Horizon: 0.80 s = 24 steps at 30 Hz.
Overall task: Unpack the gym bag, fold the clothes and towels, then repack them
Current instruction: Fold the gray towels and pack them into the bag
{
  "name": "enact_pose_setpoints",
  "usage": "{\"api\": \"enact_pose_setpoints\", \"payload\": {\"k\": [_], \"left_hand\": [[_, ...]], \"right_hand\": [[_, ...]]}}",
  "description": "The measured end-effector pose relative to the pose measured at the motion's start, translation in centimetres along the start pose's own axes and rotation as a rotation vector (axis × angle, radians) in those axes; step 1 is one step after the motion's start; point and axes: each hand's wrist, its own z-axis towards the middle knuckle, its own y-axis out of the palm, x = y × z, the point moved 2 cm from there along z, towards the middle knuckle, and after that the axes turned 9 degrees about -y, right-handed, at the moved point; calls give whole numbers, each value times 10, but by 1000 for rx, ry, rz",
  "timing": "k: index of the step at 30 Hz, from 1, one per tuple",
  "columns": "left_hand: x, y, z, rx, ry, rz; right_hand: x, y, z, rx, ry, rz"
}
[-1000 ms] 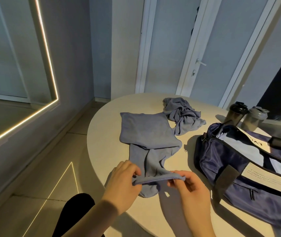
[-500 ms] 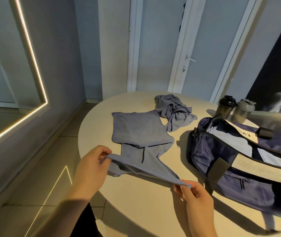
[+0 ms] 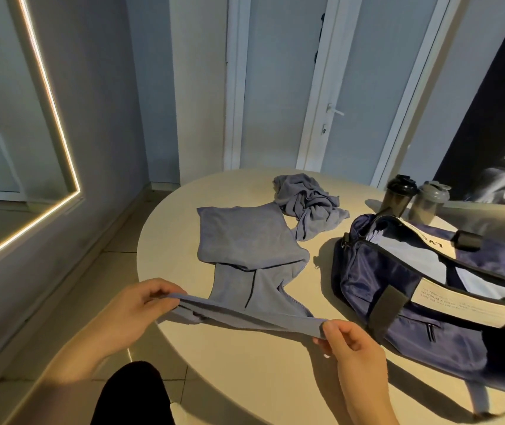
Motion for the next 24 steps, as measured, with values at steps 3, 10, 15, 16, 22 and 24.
{"api": "enact_pose_setpoints", "payload": {"k": [3, 10, 15, 16, 22, 24], "left_hand": [[23, -7, -4, 111, 37, -140], [65, -38, -29, 253, 183, -150], [66, -48, -53, 184, 238, -208], [63, -49, -56, 149, 244, -254], [57, -53, -72, -113, 154, -439], [54, -55, -67, -122, 129, -464]], "right_hand": [[-29, -6, 6, 28, -171, -123], [-88, -27, -1, -9, -401, 48], [-93, -36, -8, -34, -478, 46], [-94, -36, -11, -75, -468, 78], [-95, -33, -8, -341, -211, 344], [-99, -27, -3, -382, -165, 296]]}}
